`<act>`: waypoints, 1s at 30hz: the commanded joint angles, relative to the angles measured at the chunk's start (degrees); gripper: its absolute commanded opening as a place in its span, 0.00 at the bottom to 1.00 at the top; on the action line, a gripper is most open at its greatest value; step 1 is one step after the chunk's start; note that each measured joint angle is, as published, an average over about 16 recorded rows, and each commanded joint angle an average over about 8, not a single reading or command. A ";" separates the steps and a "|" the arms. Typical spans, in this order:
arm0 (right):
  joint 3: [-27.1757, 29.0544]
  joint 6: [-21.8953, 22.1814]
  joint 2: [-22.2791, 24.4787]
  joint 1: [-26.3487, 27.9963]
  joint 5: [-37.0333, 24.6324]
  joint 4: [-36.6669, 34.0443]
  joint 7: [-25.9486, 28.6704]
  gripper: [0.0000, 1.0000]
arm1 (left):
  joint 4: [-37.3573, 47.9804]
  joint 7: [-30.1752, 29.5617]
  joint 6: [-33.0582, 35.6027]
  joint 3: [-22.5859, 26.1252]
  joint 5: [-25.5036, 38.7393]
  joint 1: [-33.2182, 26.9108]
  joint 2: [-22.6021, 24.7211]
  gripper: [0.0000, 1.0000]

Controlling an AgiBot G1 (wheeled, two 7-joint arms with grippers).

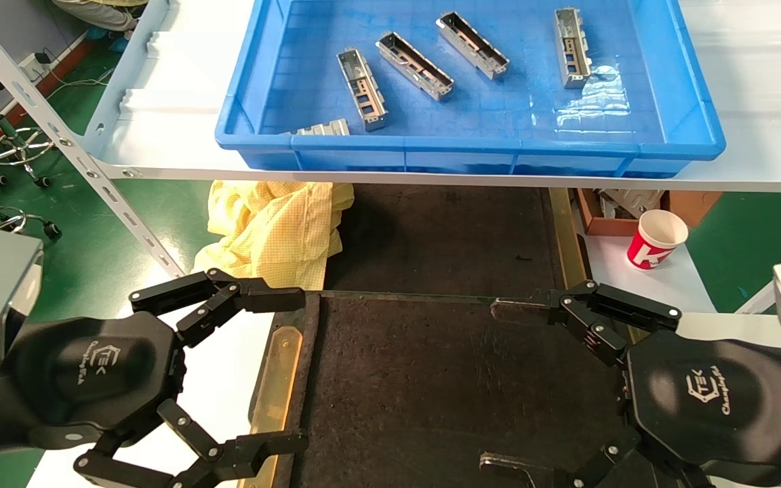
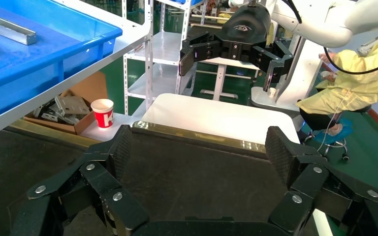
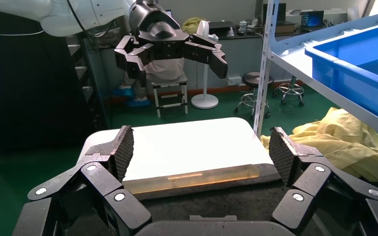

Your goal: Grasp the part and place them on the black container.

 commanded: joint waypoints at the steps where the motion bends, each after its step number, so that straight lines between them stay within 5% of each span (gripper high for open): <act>1: 0.00 0.00 0.00 0.00 0.00 0.00 0.00 1.00 | 0.00 0.00 0.00 0.00 0.00 0.00 0.00 0.00; 30: -0.16 0.59 -0.42 2.21 -0.27 -0.46 1.37 1.00 | 0.01 0.00 0.00 0.00 0.00 0.00 0.00 0.00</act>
